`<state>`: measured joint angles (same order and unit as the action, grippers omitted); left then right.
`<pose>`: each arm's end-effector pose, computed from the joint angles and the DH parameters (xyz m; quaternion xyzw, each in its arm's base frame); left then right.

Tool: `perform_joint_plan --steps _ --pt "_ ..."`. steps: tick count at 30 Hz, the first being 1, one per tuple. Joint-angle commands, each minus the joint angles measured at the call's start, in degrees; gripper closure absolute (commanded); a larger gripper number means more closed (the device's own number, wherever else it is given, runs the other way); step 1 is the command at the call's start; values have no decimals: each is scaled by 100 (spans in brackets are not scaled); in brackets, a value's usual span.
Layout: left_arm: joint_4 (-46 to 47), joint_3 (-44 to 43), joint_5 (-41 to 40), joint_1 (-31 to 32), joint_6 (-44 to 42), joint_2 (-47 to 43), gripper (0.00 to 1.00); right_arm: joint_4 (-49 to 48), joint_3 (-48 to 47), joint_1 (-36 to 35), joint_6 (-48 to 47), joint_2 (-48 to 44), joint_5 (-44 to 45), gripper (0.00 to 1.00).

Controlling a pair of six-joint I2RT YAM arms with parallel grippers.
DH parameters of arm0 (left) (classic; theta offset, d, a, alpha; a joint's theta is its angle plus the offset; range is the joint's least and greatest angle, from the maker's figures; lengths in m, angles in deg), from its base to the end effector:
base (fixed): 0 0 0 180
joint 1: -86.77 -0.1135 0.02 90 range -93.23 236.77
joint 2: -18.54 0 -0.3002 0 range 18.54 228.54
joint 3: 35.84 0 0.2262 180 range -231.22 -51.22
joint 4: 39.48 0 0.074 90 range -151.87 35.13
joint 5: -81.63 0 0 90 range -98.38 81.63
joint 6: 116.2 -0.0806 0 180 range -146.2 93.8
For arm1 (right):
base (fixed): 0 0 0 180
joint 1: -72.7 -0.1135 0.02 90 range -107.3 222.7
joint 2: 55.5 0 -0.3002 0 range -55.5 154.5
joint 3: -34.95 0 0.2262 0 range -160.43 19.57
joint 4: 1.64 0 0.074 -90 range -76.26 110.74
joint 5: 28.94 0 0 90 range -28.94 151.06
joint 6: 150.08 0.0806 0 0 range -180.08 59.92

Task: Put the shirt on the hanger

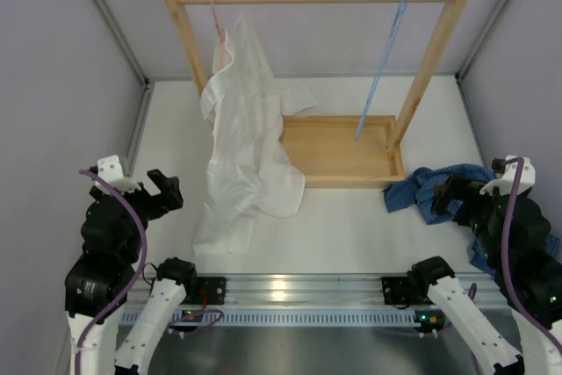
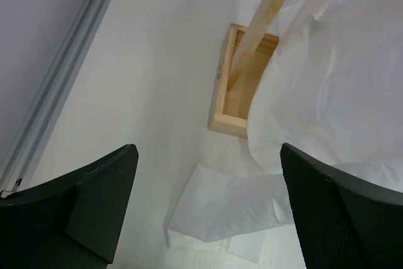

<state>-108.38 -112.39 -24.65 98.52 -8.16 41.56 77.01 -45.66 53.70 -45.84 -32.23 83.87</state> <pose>0.0282 0.0172 0.3727 -0.1289 0.7814 -0.0454 0.6089 0.0144 -0.0281 0.3686 0.0779 0.8133 0.0017 0.5766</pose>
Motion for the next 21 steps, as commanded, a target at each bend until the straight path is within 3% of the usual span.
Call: perform_joint_plan --steps 1,8,14,17,21 --pt "377 -53 -131 12 -55 114 2 -192 2 -60 79 -50 145 0" --pt "509 148 -664 12 225 141 2 -420 81 -60 43 -86 -558 1" --pt "737 447 -1088 12 604 123 2 -622 791 -60 1069 459 -1015 1" --pt "939 684 -1045 12 578 97 2 -1096 1678 -60 1920 547 -709 1" --pt "1168 1124 -915 12 586 -69 2 -1685 2514 -60 2732 670 388 1"
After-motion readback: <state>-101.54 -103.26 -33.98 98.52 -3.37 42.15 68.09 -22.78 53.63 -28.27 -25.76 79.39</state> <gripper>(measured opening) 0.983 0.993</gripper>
